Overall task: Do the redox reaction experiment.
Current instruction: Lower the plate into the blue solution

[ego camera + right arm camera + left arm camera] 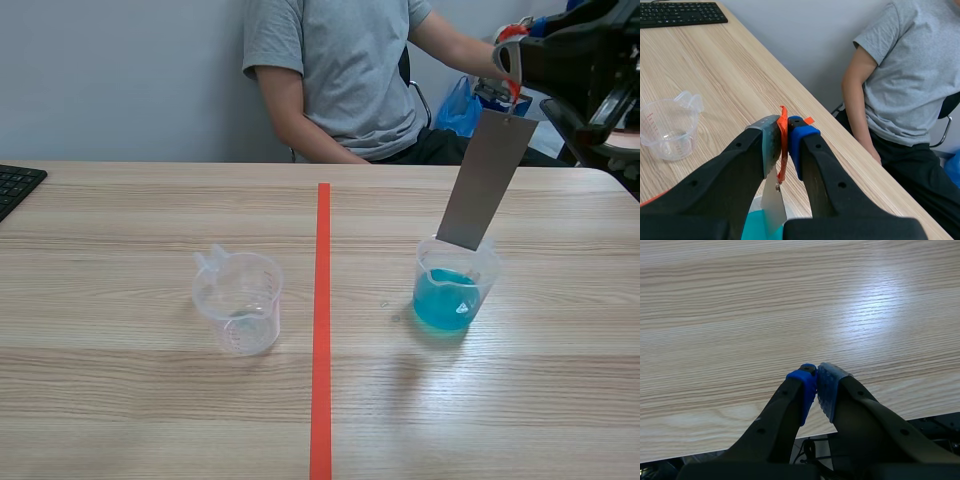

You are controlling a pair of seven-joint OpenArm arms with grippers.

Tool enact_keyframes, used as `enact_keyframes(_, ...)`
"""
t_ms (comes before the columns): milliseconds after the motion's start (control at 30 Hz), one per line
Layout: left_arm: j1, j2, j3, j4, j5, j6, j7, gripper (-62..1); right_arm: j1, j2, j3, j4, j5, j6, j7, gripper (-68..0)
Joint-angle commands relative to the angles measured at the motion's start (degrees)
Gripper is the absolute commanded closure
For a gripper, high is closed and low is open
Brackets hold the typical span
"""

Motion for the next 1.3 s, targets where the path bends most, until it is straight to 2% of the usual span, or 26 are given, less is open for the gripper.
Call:
enact_keyframes(0, -0.37, -0.66, -0.04, 0.37, 0.04, -0.17, -1.14, -4.6, 1.01, 0.15, 0.44, -0.57, 0.26, -0.2, 0.9, -1.1)
enact_keyframes(100, -0.39, -0.66, -0.04, 0.37, 0.04, -0.17, -1.14, -4.6, 1.01, -1.01, 0.44, -2.23, -0.96, -0.17, 0.96, -1.1)
enact_keyframes(367, -0.39, -0.66, -0.04, 0.37, 0.04, -0.15, -1.14, -4.6, 1.01, -5.99, 0.44, -7.78, -4.37, 2.82, 1.62, -1.1)
enact_keyframes(433, -0.39, -0.66, -0.04, 0.37, 0.04, -0.15, -1.14, -4.6, 1.03, -7.56, 0.44, -9.51, -6.01, 2.86, 1.64, -1.1)
enact_keyframes(567, -0.37, -0.66, -0.04, 0.37, 0.04, -0.15, -1.14, -4.6, 1.33, -10.73, 0.44, -13.55, -9.01, 5.2, 2.93, -1.1)
enact_keyframes(733, -0.37, -0.63, -0.04, 0.37, 0.04, -0.15, -1.14, -4.6, 1.36, -14.03, 0.44, -17.88, -14.4, 5.64, 5.92, -1.1)
enact_keyframes(833, -0.37, -0.63, -0.04, 0.37, 0.04, -0.15, -1.14, -4.6, 1.33, -14.91, 0.44, -20.0, -16.2, 6.82, 6.84, -1.1)
enact_keyframes(1067, -0.37, -0.63, -0.04, 0.37, 0.04, -0.15, -1.14, -4.6, 2.29, -15.08, 0.44, -23.67, -16.37, 11.5, 7.41, -1.1)
enact_keyframes(1267, -0.37, -0.63, -0.04, 0.37, 0.04, -0.15, -1.14, -4.6, 2.45, -15.06, 0.44, -24.13, -16.37, 11.74, 7.65, -1.1)
